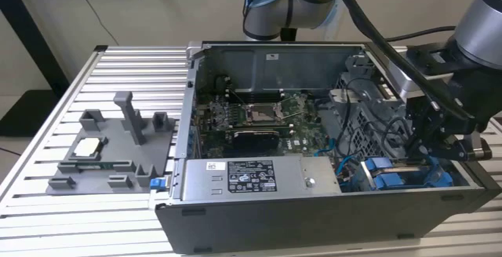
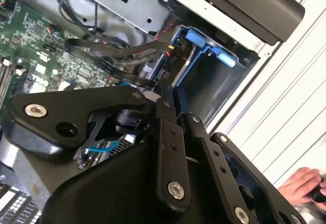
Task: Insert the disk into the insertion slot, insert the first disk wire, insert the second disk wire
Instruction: 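Insert the second disk wire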
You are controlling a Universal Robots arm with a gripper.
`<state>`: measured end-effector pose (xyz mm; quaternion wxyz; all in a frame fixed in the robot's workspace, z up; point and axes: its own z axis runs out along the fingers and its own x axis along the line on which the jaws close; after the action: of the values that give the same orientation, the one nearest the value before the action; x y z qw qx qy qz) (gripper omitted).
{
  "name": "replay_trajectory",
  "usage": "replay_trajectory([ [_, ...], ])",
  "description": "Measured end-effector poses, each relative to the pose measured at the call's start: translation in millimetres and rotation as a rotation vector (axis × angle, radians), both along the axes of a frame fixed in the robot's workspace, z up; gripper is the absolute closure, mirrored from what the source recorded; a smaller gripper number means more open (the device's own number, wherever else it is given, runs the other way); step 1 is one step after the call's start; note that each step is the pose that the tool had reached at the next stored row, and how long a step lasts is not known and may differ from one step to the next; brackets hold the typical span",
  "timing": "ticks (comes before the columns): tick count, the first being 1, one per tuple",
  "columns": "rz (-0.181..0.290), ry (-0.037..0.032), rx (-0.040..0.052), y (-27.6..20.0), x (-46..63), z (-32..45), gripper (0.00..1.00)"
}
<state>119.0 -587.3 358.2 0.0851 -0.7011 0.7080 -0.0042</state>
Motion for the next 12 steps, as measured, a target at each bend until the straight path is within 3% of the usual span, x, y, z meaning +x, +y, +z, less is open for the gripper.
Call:
replay_trajectory([
  [4, 0.006, -0.0022, 0.0084, 0.0, 0.0, -3.5, 0.84],
  [12, 0.016, -0.0272, 0.0180, 0.0, -1.4, -12.0, 0.84],
])
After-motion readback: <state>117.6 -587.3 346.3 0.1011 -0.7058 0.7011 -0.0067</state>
